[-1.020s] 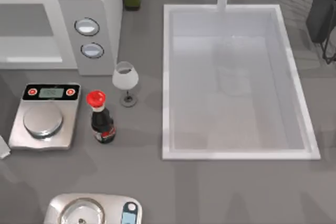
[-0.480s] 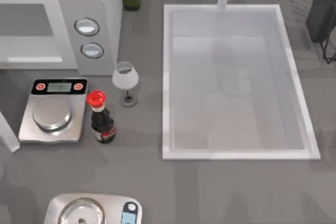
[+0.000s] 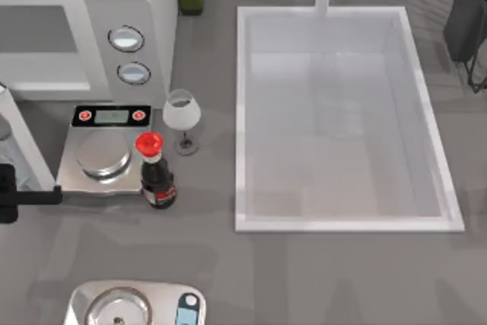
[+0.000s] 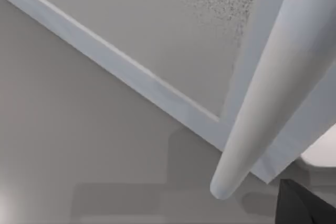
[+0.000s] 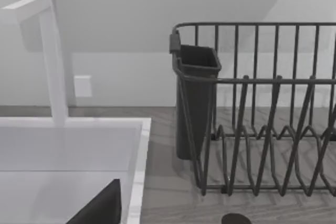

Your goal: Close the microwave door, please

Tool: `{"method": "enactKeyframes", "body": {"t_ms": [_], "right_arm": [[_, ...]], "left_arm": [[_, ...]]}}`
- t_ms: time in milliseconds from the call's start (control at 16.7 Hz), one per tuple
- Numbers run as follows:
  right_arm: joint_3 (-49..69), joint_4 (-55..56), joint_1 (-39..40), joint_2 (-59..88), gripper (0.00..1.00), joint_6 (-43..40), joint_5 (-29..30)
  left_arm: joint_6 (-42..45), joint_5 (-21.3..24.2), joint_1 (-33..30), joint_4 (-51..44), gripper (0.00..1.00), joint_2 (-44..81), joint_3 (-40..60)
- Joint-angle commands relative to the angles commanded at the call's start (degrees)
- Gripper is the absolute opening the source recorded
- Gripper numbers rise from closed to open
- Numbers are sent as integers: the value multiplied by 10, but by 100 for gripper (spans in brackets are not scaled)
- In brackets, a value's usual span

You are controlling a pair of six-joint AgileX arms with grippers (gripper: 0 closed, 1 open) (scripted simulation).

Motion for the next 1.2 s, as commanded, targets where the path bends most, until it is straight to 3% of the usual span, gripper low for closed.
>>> {"method": "enactKeyframes", "body": {"t_ms": [480, 960, 1200], "right_arm": [[0, 0, 0, 0, 100, 0, 0], [0, 0, 0, 0, 100, 0, 0], [0, 0, 0, 0, 100, 0, 0]], "left_arm": [[-9, -8, -8, 11, 0, 20, 15], [-4, -3, -5, 101, 0, 247, 140], [-3, -2, -4, 122, 0, 287, 167]]}}
